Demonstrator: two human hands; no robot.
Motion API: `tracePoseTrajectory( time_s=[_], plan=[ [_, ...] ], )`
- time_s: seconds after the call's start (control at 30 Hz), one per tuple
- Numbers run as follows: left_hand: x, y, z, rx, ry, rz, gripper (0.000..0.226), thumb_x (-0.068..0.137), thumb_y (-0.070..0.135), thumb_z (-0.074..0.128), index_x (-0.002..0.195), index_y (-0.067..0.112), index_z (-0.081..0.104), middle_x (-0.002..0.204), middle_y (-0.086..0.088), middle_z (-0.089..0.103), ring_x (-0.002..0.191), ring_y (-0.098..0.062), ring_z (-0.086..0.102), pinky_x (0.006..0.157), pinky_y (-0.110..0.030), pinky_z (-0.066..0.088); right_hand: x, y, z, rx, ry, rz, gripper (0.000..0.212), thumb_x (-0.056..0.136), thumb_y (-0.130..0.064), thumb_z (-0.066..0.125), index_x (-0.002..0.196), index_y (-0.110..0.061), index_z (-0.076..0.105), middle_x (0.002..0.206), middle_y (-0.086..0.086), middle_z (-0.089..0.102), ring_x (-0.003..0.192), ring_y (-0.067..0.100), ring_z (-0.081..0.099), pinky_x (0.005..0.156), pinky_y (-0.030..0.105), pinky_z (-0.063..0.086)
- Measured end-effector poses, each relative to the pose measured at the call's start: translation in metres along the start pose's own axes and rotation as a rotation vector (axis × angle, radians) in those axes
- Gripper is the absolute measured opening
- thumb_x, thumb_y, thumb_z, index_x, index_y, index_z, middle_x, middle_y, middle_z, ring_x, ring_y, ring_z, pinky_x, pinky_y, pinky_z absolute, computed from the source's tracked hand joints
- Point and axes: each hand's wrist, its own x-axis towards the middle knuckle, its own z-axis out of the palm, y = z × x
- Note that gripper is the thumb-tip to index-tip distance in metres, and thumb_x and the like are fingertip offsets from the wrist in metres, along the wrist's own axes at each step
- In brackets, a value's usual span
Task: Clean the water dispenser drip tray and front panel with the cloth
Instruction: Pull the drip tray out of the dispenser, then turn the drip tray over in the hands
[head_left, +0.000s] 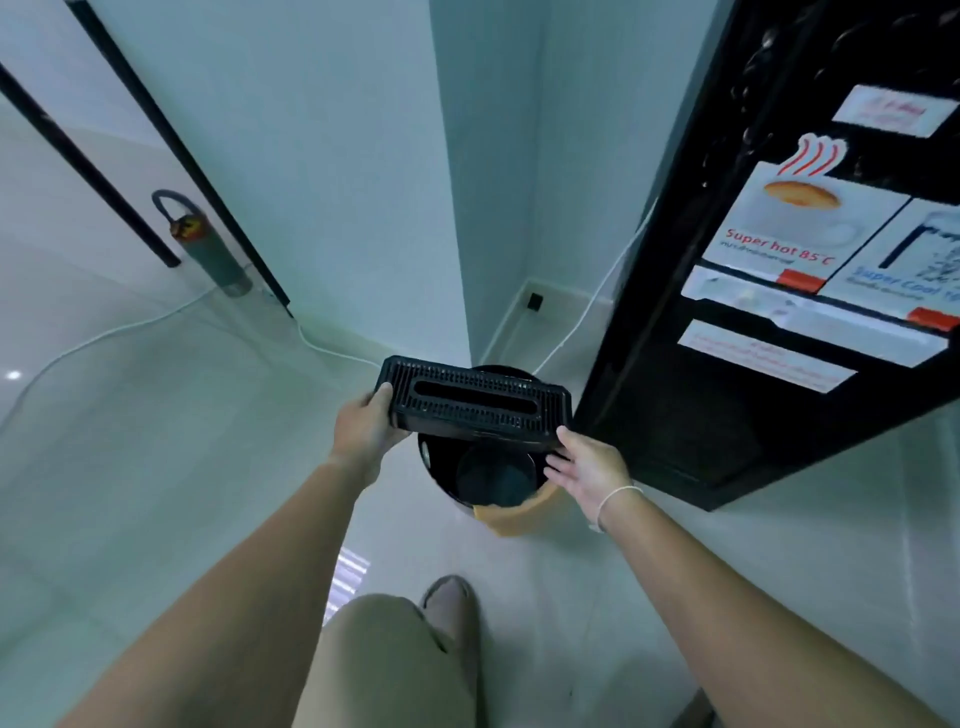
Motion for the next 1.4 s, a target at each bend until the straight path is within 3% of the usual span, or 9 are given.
tracePoseTrajectory(
  time_s=[0.17,0.37,0.6,0.73,0.83,0.97,1.13,1.3,1.4],
  plan=[
    [0.018,-0.012,0.003,0.078,0.068,0.054,0.020,0.096,0.015,0.047,0.114,0.011,0.055,0.093,-0.006,0.062,0.077,-0.014,0.059,0.068,-0.027,0.053,0.019,0.011,0.006,-0.160,0.053,-0.017,0.044,0.092,-0.010,0.054,0.133,0.001,0.044,0.132,0.021,0.051,0.119,0.034,0.052,0.091,0.036,0.046],
    [0.023,-0.032,0.025,0.237,-0.019,0.069,0.059,0.087,0.014,0.061,0.140,0.012,0.035,0.106,-0.009,0.062,0.096,-0.026,0.062,0.095,-0.045,0.050,0.026,0.015,0.018,-0.412,-0.039,-0.130,0.038,0.092,-0.011,0.051,0.130,-0.007,0.052,0.128,0.010,0.057,0.107,0.017,0.054,0.092,0.030,0.047],
    [0.025,-0.047,0.041,0.649,-0.241,0.184,0.075,0.071,0.026,0.066,0.140,0.023,0.039,0.114,-0.012,0.057,0.101,-0.030,0.062,0.095,-0.041,0.050,0.037,0.017,0.048,-0.330,-0.162,0.016,0.038,0.095,-0.022,0.048,0.131,-0.012,0.050,0.134,0.008,0.051,0.125,0.025,0.045,0.094,0.036,0.045],
    [0.027,-0.056,0.039,0.784,-0.306,0.210,0.071,0.083,0.018,0.064,0.145,0.028,0.030,0.111,-0.004,0.037,0.106,-0.025,0.051,0.101,-0.031,0.040,0.047,0.017,0.048,-0.304,-0.177,0.085,0.044,0.097,-0.025,0.044,0.137,-0.009,0.041,0.139,0.015,0.047,0.132,0.028,0.039,0.103,0.042,0.040],
    [0.026,-0.061,0.038,0.879,-0.369,0.243,0.073,0.084,0.019,0.064,0.146,0.033,0.027,0.112,-0.002,0.034,0.099,-0.016,0.043,0.089,-0.019,0.033,0.051,0.019,0.047,-0.341,-0.192,0.169,0.047,0.096,-0.033,0.043,0.140,-0.015,0.037,0.143,0.016,0.042,0.134,0.031,0.037,0.105,0.044,0.035],
    [0.027,-0.066,0.038,0.879,-0.379,0.231,0.073,0.084,0.021,0.065,0.145,0.033,0.028,0.110,-0.003,0.034,0.095,-0.014,0.042,0.083,-0.017,0.033,0.053,0.024,0.049,-0.353,-0.232,0.326,0.054,0.094,-0.044,0.042,0.142,-0.023,0.031,0.146,0.017,0.037,0.134,0.034,0.036,0.108,0.044,0.031],
    [0.028,-0.066,0.038,0.884,-0.413,0.242,0.073,0.080,0.023,0.069,0.141,0.028,0.031,0.117,-0.001,0.032,0.104,-0.016,0.043,0.085,-0.020,0.036,0.059,0.026,0.050,-0.215,-0.238,0.275,0.042,0.095,-0.035,0.045,0.134,-0.021,0.042,0.138,0.011,0.049,0.129,0.027,0.041,0.108,0.045,0.029],
    [0.034,-0.062,0.035,0.984,-0.569,0.285,0.088,0.069,0.022,0.080,0.141,0.025,0.028,0.143,0.002,0.025,0.123,-0.014,0.037,0.097,-0.020,0.034,0.061,0.028,0.043,-0.203,-0.269,0.229,0.037,0.092,-0.034,0.051,0.126,-0.021,0.050,0.127,0.011,0.058,0.115,0.024,0.053,0.102,0.042,0.041],
    [0.035,-0.060,0.037,1.048,-0.627,0.313,0.094,0.067,0.020,0.081,0.142,0.027,0.025,0.142,0.004,0.031,0.124,-0.016,0.040,0.097,-0.020,0.034,0.061,0.029,0.042,-0.188,-0.306,0.187,0.037,0.090,-0.027,0.056,0.126,-0.023,0.050,0.125,0.011,0.059,0.115,0.025,0.056,0.092,0.042,0.049]
  ],
)
